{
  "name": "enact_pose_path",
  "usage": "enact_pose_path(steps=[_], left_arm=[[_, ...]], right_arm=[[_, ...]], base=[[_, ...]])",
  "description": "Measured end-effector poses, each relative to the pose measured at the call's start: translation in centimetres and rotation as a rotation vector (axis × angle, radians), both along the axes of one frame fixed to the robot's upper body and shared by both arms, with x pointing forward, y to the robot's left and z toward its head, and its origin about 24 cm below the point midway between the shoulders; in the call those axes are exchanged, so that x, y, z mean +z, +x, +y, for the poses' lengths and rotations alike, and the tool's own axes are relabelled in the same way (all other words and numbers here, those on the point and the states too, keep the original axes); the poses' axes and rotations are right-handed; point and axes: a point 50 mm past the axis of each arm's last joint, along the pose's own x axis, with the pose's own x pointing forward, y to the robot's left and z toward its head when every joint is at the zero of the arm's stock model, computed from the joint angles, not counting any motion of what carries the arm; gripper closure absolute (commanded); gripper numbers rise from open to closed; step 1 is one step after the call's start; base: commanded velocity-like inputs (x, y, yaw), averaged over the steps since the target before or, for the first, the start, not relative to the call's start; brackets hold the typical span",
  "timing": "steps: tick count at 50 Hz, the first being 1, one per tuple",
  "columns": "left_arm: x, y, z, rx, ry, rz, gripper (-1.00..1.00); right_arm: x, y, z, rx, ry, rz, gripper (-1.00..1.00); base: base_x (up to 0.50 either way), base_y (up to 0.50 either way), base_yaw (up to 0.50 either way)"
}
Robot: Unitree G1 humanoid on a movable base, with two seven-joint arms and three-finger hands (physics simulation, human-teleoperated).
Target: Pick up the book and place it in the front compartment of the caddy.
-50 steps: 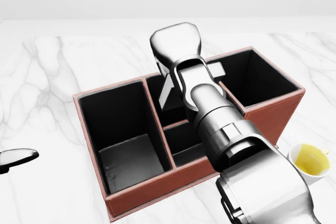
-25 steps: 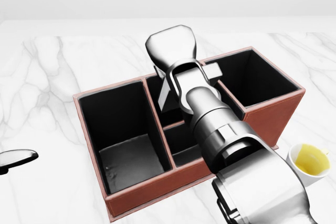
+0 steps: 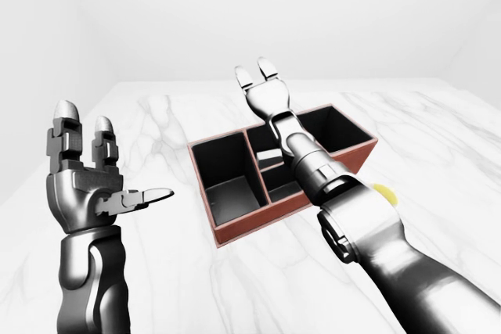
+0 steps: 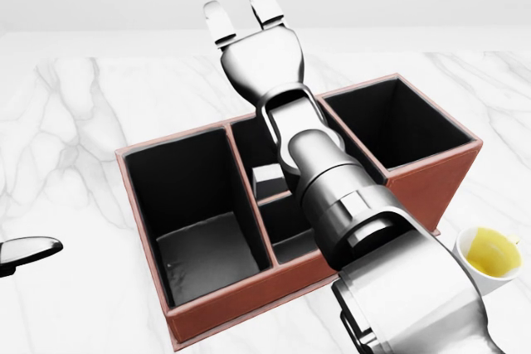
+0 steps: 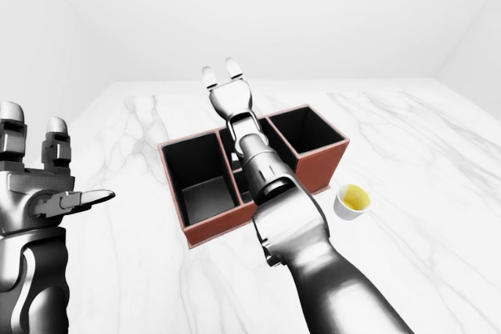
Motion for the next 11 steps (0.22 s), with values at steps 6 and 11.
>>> enact_pose_path(steps=[6, 11], left_arm=[[0.0, 0.0, 0.0, 0.001, -0.001, -0.001, -1.00], [0.1, 0.0, 0.0, 0.001, -0.001, -0.003, -1.00]], right_arm=[[0.3, 0.0, 0.1, 0.000, 0.023, 0.001, -1.00], [1.1, 0.1, 0.4, -0.002, 0.094, 0.033, -1.00]], base=[[0.00, 0.00, 0.00], [0.00, 0.00, 0.00]])
